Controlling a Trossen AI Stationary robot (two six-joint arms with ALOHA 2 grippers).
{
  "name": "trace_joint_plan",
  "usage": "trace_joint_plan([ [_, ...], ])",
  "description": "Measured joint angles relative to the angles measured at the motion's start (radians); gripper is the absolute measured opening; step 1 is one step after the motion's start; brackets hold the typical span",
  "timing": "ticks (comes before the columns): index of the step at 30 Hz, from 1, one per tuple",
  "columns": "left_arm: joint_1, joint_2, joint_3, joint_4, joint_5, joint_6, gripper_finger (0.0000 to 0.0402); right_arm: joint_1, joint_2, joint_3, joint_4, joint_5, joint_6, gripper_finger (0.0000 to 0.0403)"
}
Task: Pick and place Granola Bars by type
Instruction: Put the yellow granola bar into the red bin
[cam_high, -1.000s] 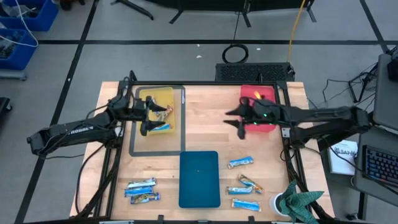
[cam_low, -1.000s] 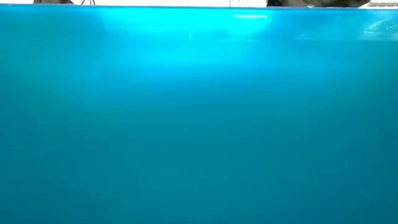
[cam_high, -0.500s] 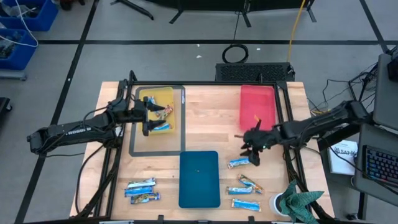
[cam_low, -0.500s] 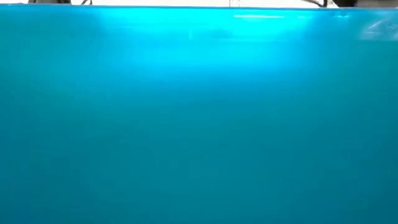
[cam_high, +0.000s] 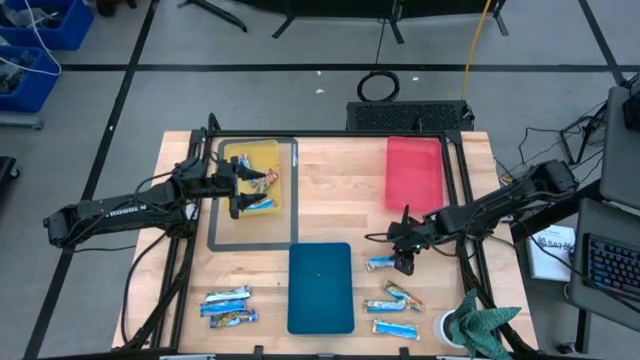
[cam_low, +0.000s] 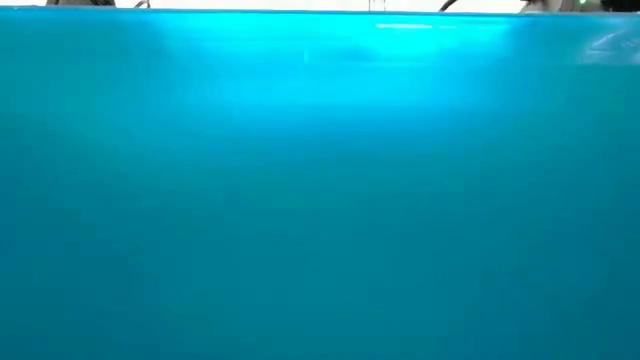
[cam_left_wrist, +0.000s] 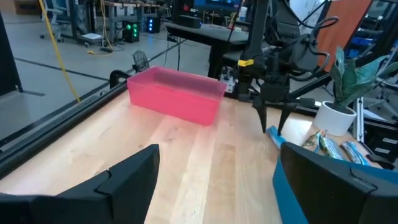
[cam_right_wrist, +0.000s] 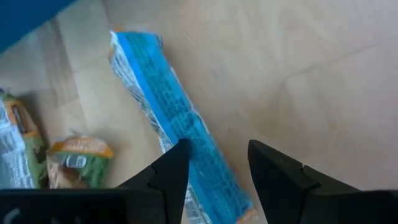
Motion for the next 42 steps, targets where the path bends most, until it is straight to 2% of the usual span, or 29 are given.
trace_joint_plan([
  [13,0.0,0.0,0.0,-0.01,0.0,0.008,0.0337,0.007,0.008,0.0,0.141,-0.163,0.072,0.0155],
  [19,0.0,0.0,0.0,-0.028,0.0,0.014,0.0337,0.007,0.018,0.001,0.144,-0.158,0.08,0.0155],
  [29,0.0,0.0,0.0,-0.032,0.0,0.023,0.0337,0.006,0.117,0.004,0.146,-0.138,0.073,0.0151],
  [32,0.0,0.0,0.0,-0.032,0.0,0.023,0.0337,0.007,0.131,0.004,0.152,-0.116,0.041,0.0121],
  [37,0.0,0.0,0.0,-0.031,-0.001,0.023,0.0337,0.007,0.134,0.004,0.172,-0.081,-0.07,0.0017],
  [42,0.0,0.0,0.0,-0.031,-0.001,0.023,0.0337,0.007,0.129,0.001,0.224,-0.01,-0.16,0.0003],
])
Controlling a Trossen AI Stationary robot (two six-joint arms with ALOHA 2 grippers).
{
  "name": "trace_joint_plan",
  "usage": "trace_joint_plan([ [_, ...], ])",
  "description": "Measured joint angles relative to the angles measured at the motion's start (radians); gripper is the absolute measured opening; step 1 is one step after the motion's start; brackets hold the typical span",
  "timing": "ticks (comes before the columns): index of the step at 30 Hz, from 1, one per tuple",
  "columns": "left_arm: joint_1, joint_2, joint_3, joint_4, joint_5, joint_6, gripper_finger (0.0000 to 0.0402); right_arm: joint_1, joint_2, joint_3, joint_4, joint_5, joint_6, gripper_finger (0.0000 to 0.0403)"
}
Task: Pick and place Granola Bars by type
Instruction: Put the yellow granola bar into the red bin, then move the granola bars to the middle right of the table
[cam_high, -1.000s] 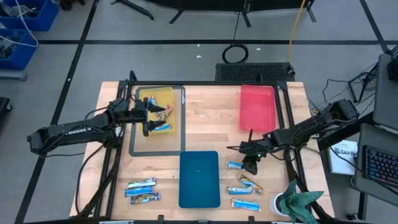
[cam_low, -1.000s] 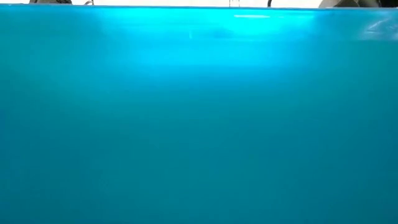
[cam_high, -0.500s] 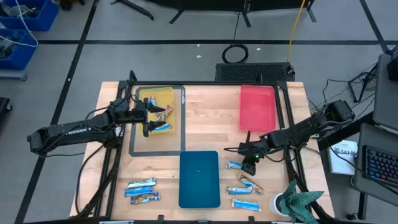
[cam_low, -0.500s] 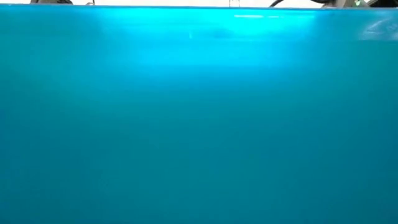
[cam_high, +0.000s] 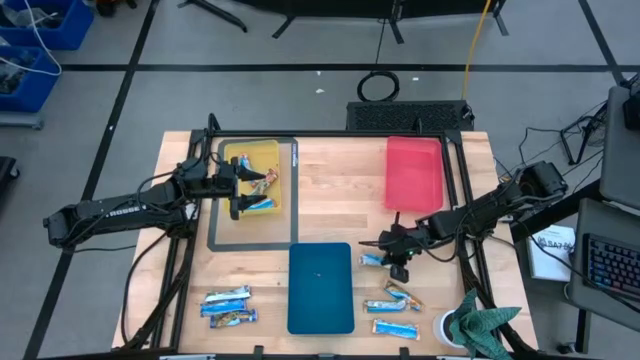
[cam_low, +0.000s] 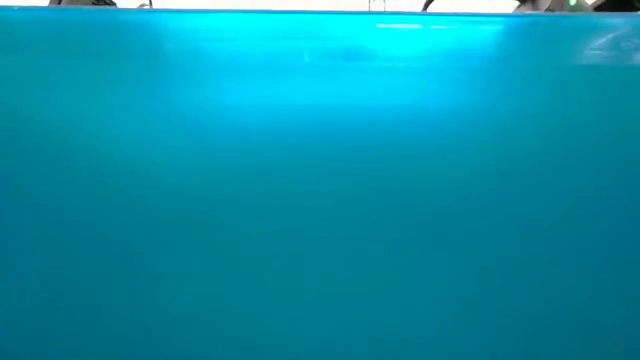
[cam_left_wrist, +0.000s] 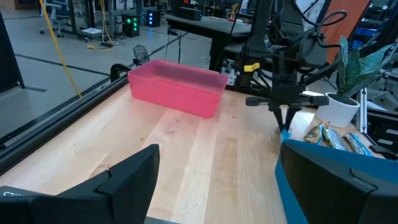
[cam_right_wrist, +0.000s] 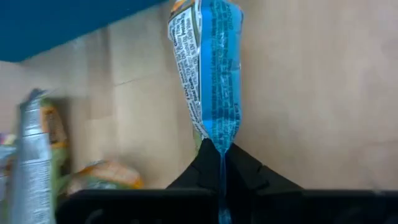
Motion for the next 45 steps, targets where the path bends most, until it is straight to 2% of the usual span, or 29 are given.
trace_joint_plan([
  [5,0.0,0.0,0.0,0.0,0.0,0.0,0.0337,-0.001,-0.087,-0.003,0.066,0.07,-0.084,0.0],
  [10,0.0,0.0,0.0,0.001,0.0,0.003,0.0337,-0.03,-0.254,-0.003,0.121,0.131,-0.229,0.0],
  [13,0.0,0.0,0.0,0.0,0.0,0.007,0.0337,-0.075,-0.38,-0.001,0.112,0.215,-0.304,0.0],
  [17,0.0,0.0,0.0,-0.011,0.0,0.009,0.0337,-0.19,-0.541,-0.001,-0.04,0.332,-0.365,0.0],
  [22,0.0,0.0,0.0,-0.018,-0.001,0.019,0.0337,-0.417,-0.67,-0.001,-0.2,0.43,-0.362,0.0],
  [28,0.0,0.0,0.0,-0.017,-0.001,0.025,0.0337,-0.701,-0.66,-0.001,-0.395,0.342,-0.293,0.0],
  [32,0.0,0.0,0.0,-0.016,-0.001,0.026,0.0337,-0.822,-0.618,-0.001,-0.466,0.319,-0.257,0.0001],
  [36,0.0,0.0,0.0,-0.017,-0.001,0.027,0.0337,-0.86,-0.603,-0.001,-0.452,0.317,-0.29,0.0027],
  [41,0.0,0.0,0.0,-0.02,-0.001,0.027,0.0337,-0.862,-0.602,-0.001,-0.433,0.317,-0.292,0.0082],
  [45,0.0,0.0,0.0,-0.021,-0.001,0.027,0.0337,-0.862,-0.602,-0.001,-0.434,0.316,-0.29,0.011],
])
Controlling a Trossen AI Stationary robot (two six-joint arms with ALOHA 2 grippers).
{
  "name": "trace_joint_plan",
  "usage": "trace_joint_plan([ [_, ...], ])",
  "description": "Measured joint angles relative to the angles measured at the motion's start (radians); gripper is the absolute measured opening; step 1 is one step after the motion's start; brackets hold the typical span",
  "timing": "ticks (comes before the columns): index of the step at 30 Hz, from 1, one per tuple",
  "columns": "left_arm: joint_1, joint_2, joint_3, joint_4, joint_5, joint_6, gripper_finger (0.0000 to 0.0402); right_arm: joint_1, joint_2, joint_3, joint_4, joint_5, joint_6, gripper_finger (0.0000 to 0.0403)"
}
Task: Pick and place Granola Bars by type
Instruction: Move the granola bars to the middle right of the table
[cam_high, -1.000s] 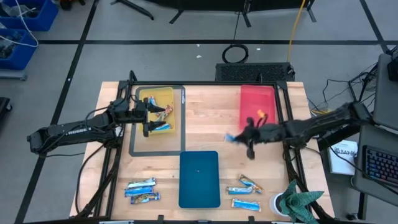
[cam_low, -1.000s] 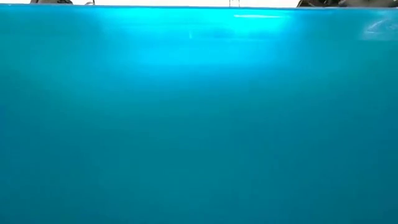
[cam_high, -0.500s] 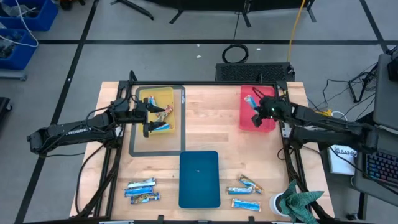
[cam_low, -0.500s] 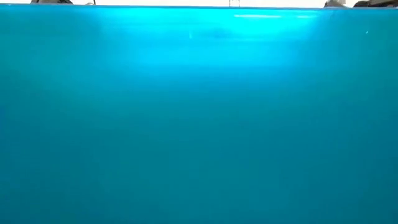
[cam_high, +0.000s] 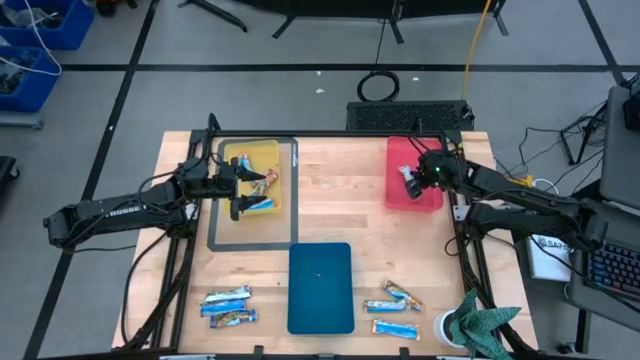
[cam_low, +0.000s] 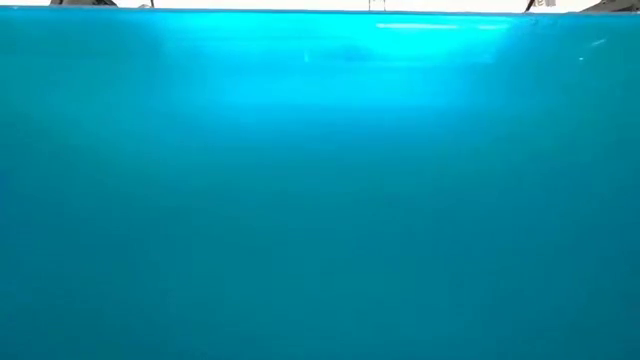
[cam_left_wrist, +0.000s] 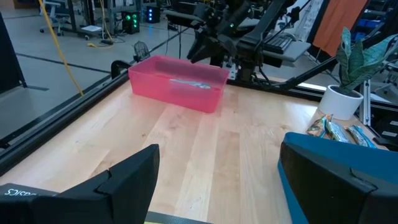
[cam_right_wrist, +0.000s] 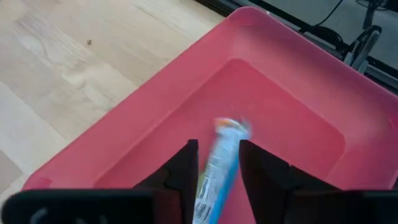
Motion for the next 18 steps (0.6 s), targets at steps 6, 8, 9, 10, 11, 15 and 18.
trace_joint_plan([
  [6,0.0,0.0,0.0,-0.002,0.0,0.0,0.0337,0.057,0.0,0.0,0.037,-0.515,0.024,0.01],
  [8,0.0,0.0,0.0,-0.002,0.0,0.0,0.0337,0.137,0.0,0.0,0.085,-0.632,0.053,0.0076],
  [9,0.0,0.0,0.0,-0.002,0.0,-0.001,0.0337,0.192,0.0,0.0,0.114,-0.652,0.067,0.0061],
  [10,0.0,0.0,0.0,-0.002,0.0,-0.001,0.0337,0.252,0.0,0.0,0.143,-0.662,0.078,0.0045],
  [11,0.0,0.0,0.0,-0.002,0.0,-0.001,0.0337,0.315,0.0,0.0,0.17,-0.678,0.088,0.0028],
  [15,0.0,0.0,0.0,-0.002,0.0,-0.001,0.0337,0.597,0.009,0.0,0.282,-0.606,0.203,0.0006],
  [18,0.0,0.0,0.0,0.0,0.0,-0.001,0.0337,0.798,0.046,0.001,0.304,-0.466,0.337,0.0001],
])
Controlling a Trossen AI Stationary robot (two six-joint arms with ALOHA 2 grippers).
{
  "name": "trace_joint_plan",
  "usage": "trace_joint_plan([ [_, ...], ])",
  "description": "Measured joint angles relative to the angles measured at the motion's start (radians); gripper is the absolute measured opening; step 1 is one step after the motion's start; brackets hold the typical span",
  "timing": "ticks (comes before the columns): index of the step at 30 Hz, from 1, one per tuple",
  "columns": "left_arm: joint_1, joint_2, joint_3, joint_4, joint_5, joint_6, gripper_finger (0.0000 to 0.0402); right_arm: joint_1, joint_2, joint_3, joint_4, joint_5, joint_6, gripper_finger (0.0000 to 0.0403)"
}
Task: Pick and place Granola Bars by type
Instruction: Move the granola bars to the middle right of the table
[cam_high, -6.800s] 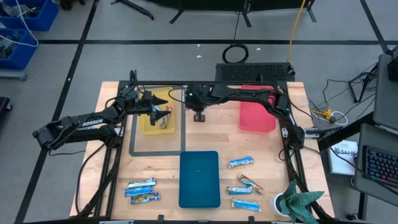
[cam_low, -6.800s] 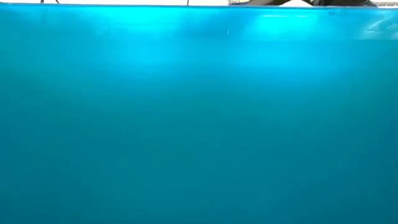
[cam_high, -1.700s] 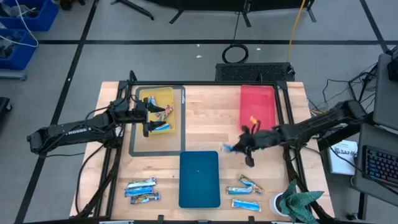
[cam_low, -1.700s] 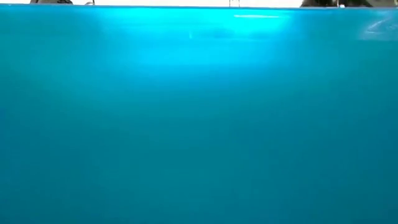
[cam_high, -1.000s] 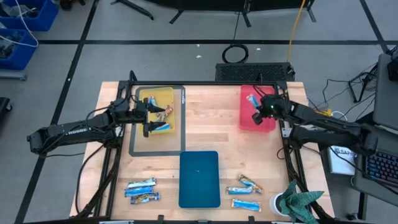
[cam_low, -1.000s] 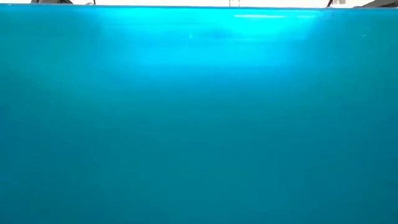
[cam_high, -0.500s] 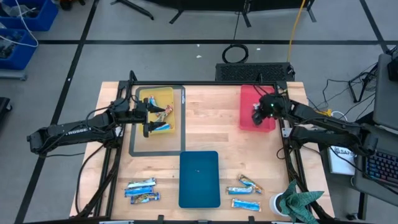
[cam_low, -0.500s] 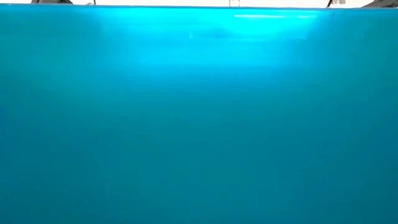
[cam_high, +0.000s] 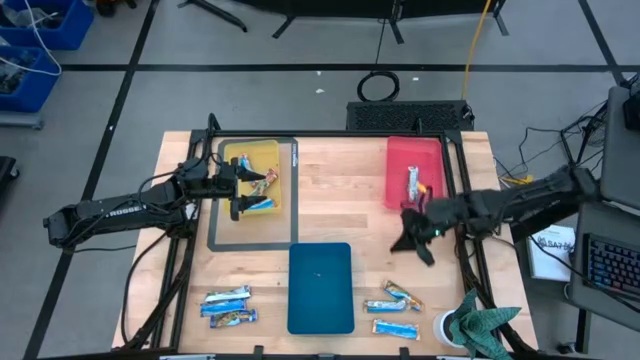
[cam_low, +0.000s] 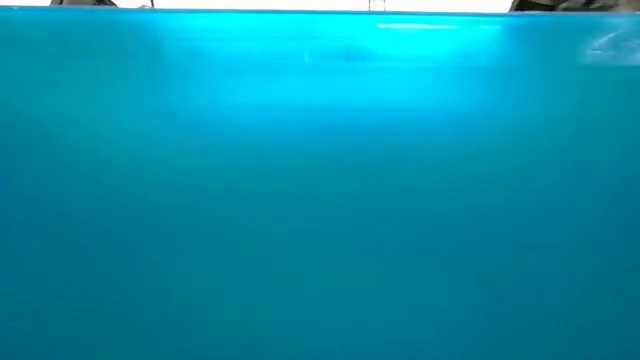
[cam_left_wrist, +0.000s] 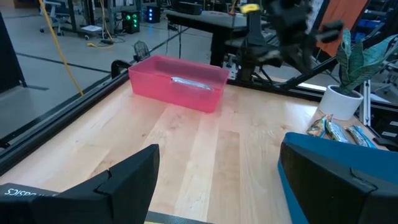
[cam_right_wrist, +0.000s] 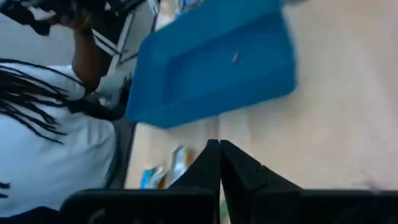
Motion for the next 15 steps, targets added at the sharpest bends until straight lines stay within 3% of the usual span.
trace_joint_plan([
  [5,0.0,0.0,0.0,0.002,0.0,-0.009,0.0337,0.276,0.161,0.026,0.029,0.186,0.24,0.0],
  [8,0.0,0.0,0.0,0.002,-0.002,-0.021,0.0337,0.391,0.293,0.119,0.04,0.241,0.283,0.0],
  [15,0.0,0.0,0.0,0.003,-0.009,-0.031,0.0337,0.528,0.553,0.435,0.003,0.232,0.292,0.0],
])
